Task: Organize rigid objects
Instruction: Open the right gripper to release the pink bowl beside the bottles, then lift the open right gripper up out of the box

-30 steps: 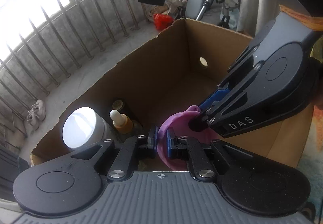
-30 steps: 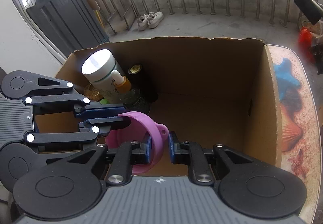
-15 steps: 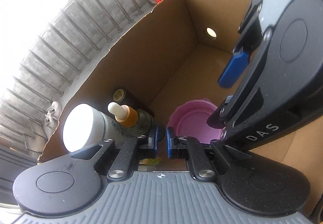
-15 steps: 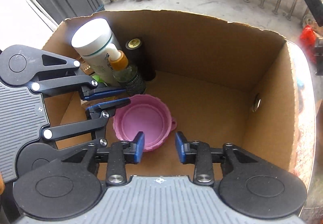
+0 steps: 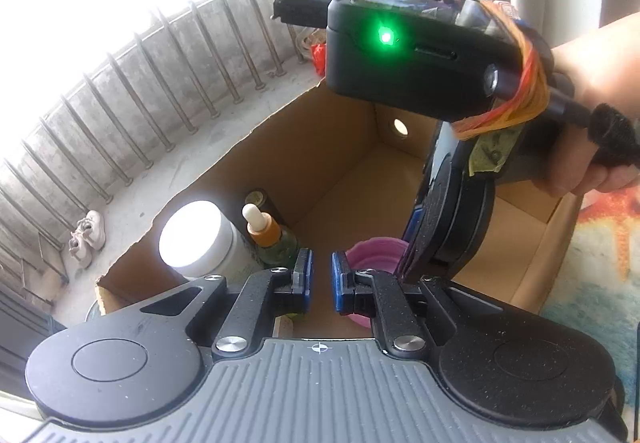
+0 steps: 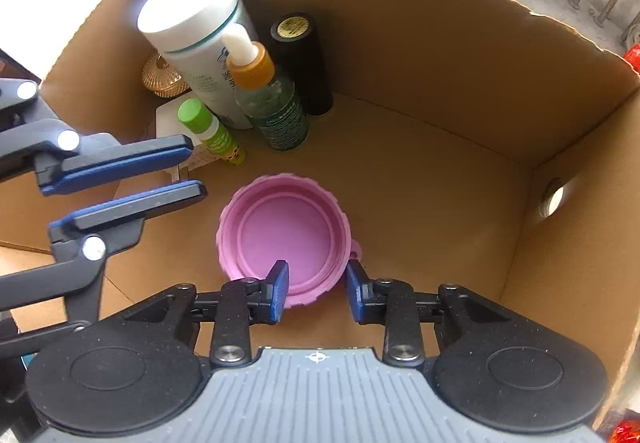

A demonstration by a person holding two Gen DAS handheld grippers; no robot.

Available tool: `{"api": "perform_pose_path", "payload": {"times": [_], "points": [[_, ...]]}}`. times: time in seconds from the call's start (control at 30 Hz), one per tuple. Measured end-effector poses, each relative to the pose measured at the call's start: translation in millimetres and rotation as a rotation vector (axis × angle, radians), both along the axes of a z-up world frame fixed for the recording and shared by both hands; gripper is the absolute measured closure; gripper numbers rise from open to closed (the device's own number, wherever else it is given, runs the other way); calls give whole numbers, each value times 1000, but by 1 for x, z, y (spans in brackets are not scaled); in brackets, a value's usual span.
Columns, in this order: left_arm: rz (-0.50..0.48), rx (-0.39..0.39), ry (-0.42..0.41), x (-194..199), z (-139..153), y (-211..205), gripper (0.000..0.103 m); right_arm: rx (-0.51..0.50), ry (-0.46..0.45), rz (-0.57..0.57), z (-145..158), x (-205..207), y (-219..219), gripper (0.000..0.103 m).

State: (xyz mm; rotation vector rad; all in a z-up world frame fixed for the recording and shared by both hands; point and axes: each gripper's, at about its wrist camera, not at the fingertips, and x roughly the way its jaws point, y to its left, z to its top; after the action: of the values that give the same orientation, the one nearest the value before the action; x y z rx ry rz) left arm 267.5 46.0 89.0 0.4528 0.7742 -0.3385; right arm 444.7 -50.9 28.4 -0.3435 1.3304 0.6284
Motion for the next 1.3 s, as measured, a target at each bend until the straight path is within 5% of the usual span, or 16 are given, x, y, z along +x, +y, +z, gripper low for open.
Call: {"api": "perform_pose_path", "payload": {"times": [0.73, 1.0, 1.17, 1.3], "points": [[65, -105, -14, -4, 3, 32, 92, 133, -40, -113, 13, 4, 24, 84], [34, -78, 170, 15, -19, 21, 84, 152, -47, -111, 27, -3, 7, 81], [54, -21, 297, 40, -36, 16, 84, 91, 0, 0, 25, -9, 16, 80], [41, 79, 281, 44, -49, 9, 94, 54, 16, 21, 16, -7, 22, 80]]}}
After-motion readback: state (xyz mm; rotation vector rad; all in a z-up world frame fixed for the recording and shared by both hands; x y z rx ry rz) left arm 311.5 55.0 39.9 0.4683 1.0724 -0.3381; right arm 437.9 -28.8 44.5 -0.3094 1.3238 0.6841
